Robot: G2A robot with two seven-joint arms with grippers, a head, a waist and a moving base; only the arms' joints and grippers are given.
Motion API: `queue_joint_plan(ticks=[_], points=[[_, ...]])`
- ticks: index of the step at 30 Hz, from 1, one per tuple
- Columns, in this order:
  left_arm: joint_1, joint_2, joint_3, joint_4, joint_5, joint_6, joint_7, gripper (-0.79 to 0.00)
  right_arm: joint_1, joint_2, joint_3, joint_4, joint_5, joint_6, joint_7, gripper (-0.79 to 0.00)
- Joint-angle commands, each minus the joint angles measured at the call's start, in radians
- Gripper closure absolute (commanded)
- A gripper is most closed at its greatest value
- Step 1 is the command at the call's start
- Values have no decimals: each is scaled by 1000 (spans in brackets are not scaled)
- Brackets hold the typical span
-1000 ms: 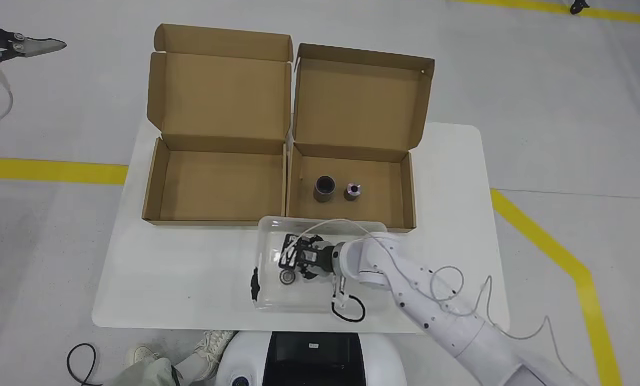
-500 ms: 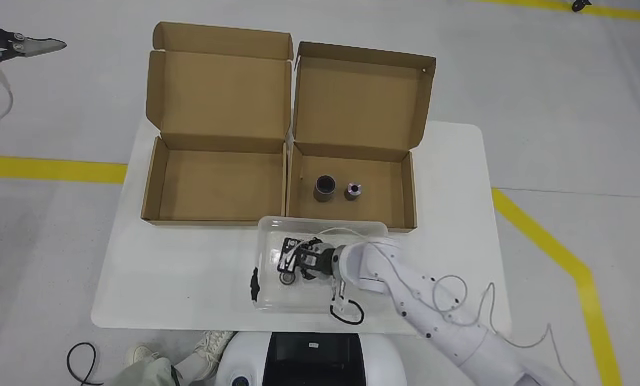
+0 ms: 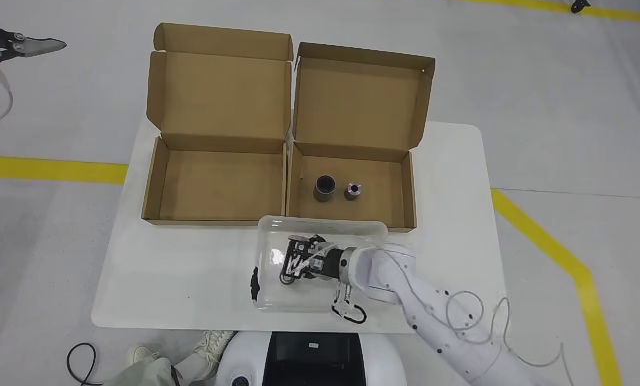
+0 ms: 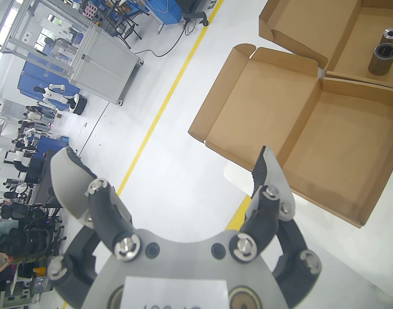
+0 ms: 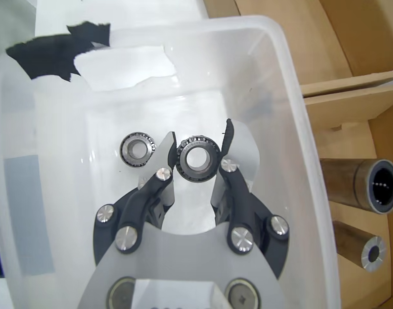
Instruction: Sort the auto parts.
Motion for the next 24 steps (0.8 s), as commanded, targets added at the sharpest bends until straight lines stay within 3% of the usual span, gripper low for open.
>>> queue_joint_plan(ticks=[1, 13, 24], points=[[0, 0, 0, 0, 0, 0, 0, -785, -11, 5, 16, -11, 2, -4, -38, 0], [0, 0, 0, 0, 0, 0, 0, -785, -33, 23, 114, -10, 72, -62, -395, 0], [0, 0, 0, 0, 0, 0, 0, -785, 20, 24, 164, -31, 105, -121, -573, 0]])
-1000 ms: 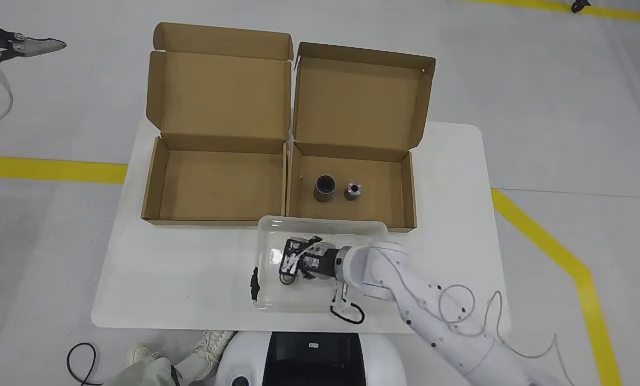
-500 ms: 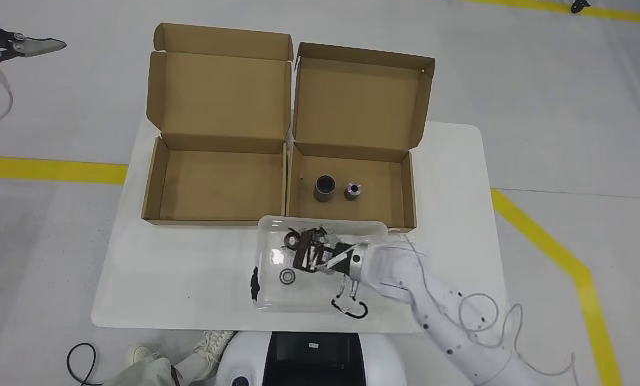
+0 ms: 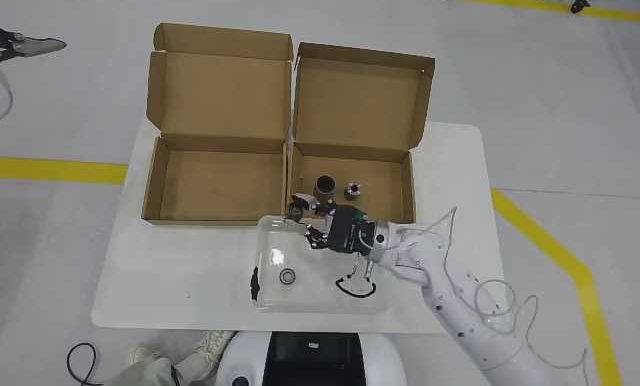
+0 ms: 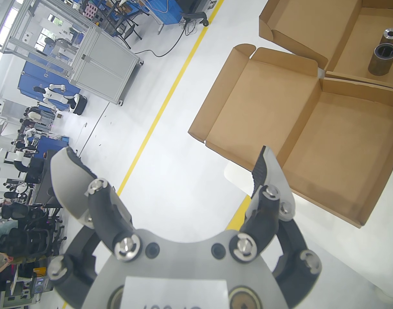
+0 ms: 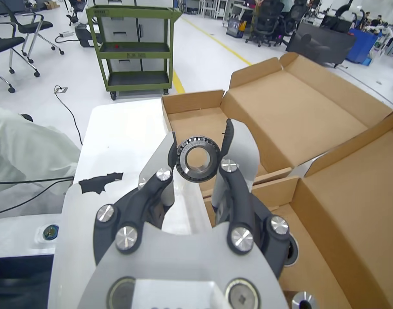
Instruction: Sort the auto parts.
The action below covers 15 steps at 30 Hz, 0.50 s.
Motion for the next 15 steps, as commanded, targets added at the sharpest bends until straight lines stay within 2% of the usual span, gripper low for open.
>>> queue_joint_plan(ticks=[1, 8, 15], points=[[0, 0, 0, 0, 0, 0, 0, -785, 11, 0, 7, -15, 6, -10, -12, 0], [0, 0, 0, 0, 0, 0, 0, -785, 53, 1, 48, -67, 41, -44, -78, 0], [0, 0, 0, 0, 0, 0, 0, -785, 71, 1, 70, -115, 22, -32, -114, 0]])
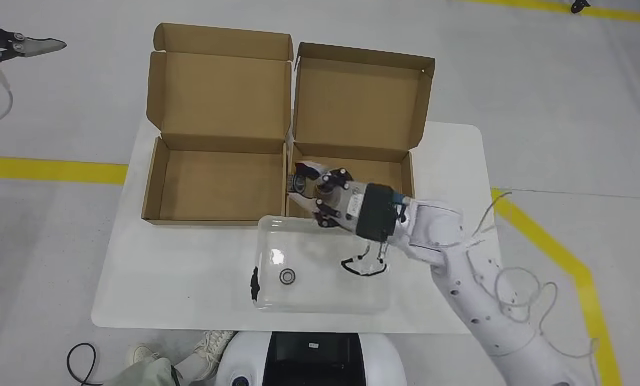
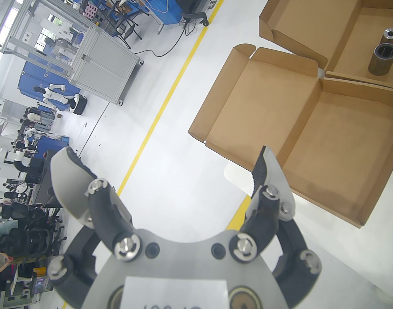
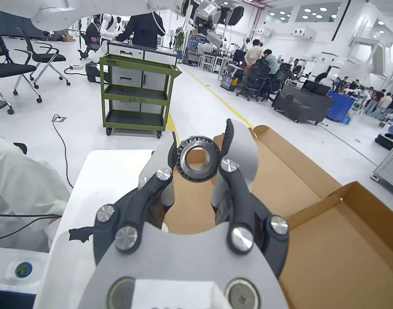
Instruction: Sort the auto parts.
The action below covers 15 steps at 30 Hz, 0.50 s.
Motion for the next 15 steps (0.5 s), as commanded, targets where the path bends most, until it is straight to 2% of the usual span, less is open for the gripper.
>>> queue_joint_plan(ticks=[1, 10, 15], points=[[0, 0, 0, 0, 0, 0, 0, -785, 5, 0, 6, -17, 3, 4, -1, 0], [0, 0, 0, 0, 0, 0, 0, -785, 55, -5, 21, -31, 34, -14, 2, 0], [0, 0, 0, 0, 0, 0, 0, -785, 76, -11, -1, -3, 55, -15, 42, 0]])
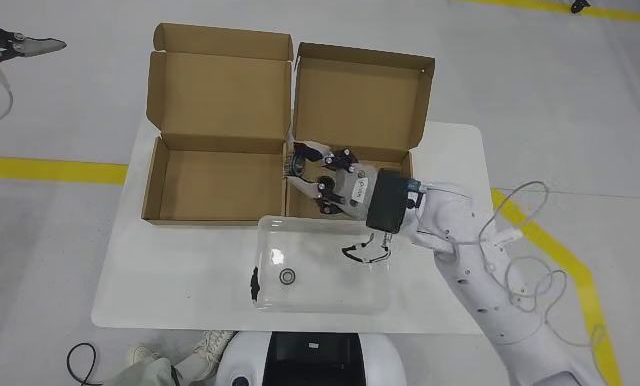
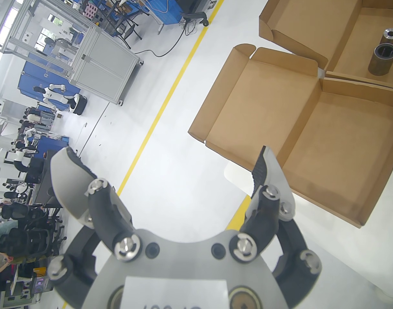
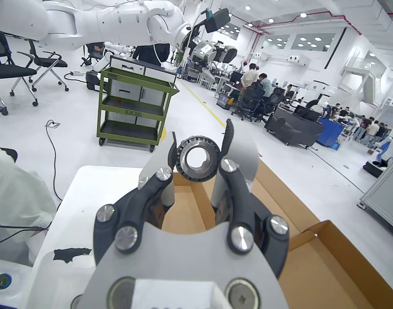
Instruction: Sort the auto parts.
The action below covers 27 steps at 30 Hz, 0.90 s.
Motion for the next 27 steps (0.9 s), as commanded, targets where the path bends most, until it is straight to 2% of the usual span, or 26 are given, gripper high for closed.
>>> queue_joint_plan(ticks=[1, 8, 12, 22, 27], points=[[0, 0, 0, 0, 0, 0, 0, -785, 6, -2, -10, 20, 13, -2, 23, 0], [0, 0, 0, 0, 0, 0, 0, -785, 53, -20, -77, 148, 41, -27, 89, 0], [0, 0, 0, 0, 0, 0, 0, -785, 102, -44, -147, 248, 41, -11, 108, 0], [0, 0, 0, 0, 0, 0, 0, -785, 227, -128, -310, 489, 83, 55, 131, 0], [0, 0, 0, 0, 0, 0, 0, -785, 286, -180, -382, 603, 105, 92, 179, 0]])
